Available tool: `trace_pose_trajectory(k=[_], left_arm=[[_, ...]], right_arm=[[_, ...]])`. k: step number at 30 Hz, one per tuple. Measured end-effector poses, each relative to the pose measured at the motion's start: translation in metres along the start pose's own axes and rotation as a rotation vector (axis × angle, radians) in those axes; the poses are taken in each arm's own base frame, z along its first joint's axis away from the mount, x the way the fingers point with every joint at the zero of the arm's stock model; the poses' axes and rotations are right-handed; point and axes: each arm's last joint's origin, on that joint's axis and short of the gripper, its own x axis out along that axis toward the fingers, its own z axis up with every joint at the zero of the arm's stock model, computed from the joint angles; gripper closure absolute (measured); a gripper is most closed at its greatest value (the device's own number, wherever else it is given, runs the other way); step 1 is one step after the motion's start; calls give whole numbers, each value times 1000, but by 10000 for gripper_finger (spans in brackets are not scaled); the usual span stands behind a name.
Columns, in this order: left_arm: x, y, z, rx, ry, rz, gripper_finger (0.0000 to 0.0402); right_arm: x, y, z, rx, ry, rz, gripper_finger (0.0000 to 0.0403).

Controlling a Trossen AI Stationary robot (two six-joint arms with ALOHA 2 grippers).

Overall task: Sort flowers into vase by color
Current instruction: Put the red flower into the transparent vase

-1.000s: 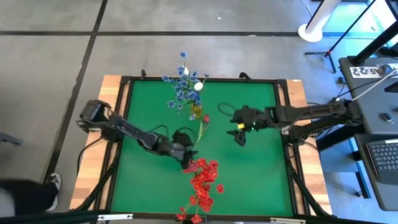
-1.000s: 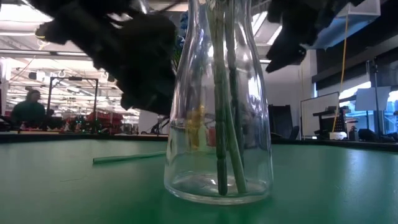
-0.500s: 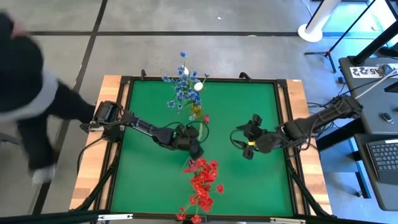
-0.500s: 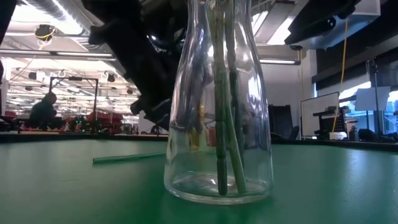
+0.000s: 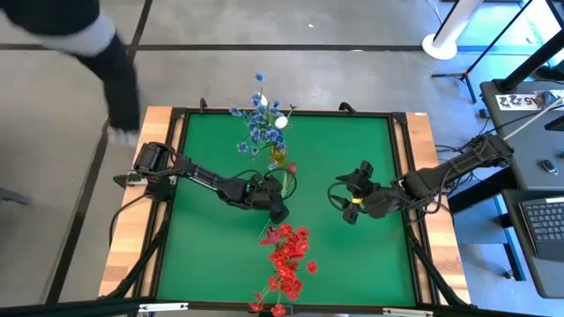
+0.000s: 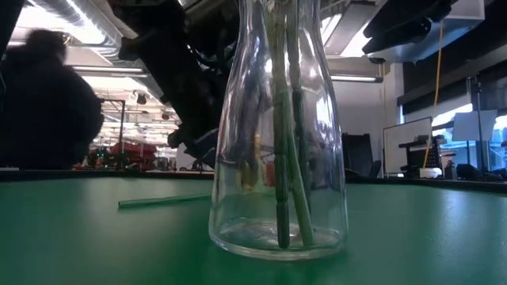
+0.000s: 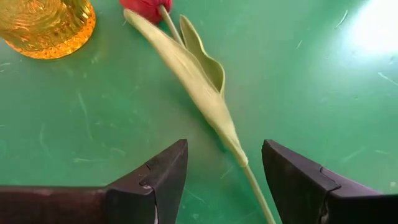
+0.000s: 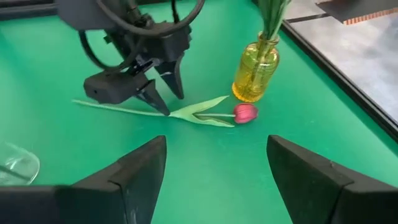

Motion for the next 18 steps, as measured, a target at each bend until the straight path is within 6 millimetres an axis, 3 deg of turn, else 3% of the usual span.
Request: trace_pose_trajectory(k=[12, 18], left_arm=[[21, -3, -17, 64, 28, 45, 200], [21, -3, -19, 72, 15, 64, 237]], right_arm=[[3, -2, -1, 16, -64, -114, 126], [19, 1, -26, 60, -69, -16, 126]])
